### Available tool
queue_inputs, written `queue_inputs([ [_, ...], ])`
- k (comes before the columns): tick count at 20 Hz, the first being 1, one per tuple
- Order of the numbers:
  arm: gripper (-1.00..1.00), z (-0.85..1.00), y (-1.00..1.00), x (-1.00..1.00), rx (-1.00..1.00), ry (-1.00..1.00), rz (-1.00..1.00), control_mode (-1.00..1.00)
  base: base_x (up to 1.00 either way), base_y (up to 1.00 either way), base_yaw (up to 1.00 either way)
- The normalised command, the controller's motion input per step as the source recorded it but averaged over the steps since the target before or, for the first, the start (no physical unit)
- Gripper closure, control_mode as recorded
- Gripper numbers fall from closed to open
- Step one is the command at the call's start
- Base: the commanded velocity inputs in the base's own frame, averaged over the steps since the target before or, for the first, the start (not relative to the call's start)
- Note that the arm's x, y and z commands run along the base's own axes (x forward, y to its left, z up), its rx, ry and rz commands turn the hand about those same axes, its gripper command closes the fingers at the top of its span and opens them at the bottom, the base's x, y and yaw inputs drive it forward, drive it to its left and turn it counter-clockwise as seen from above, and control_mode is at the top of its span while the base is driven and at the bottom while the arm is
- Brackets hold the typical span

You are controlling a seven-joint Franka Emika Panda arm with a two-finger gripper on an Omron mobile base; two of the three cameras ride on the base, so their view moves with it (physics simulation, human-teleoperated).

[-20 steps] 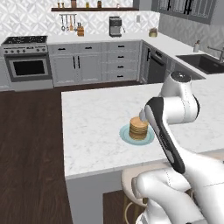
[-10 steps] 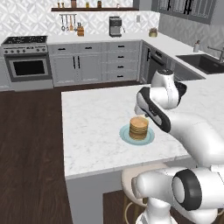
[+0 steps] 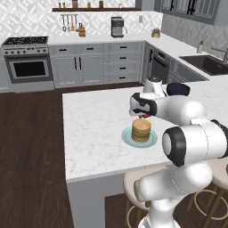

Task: Take the strawberry from the fridge and place it on top of the pancake, located on the dining counter.

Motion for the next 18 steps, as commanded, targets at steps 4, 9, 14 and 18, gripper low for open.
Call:
queue_inputs([
  [4, 1.0, -0.48, 0.0, 0.68, 0.0, 0.05, 0.0, -1.0, 0.0, 0.0, 0.0],
  [9, 1.0, -0.27, -0.01, -0.18, 0.0, 0.06, 0.02, -1.0, 0.0, 0.0, 0.0],
  [14, 1.0, -0.12, 0.05, -0.07, -0.01, 0.0, 0.03, -1.0, 0.0, 0.0, 0.0],
  [18, 1.0, -0.08, 0.0, 0.05, -0.01, 0.0, 0.01, -1.0, 0.0, 0.0, 0.0],
])
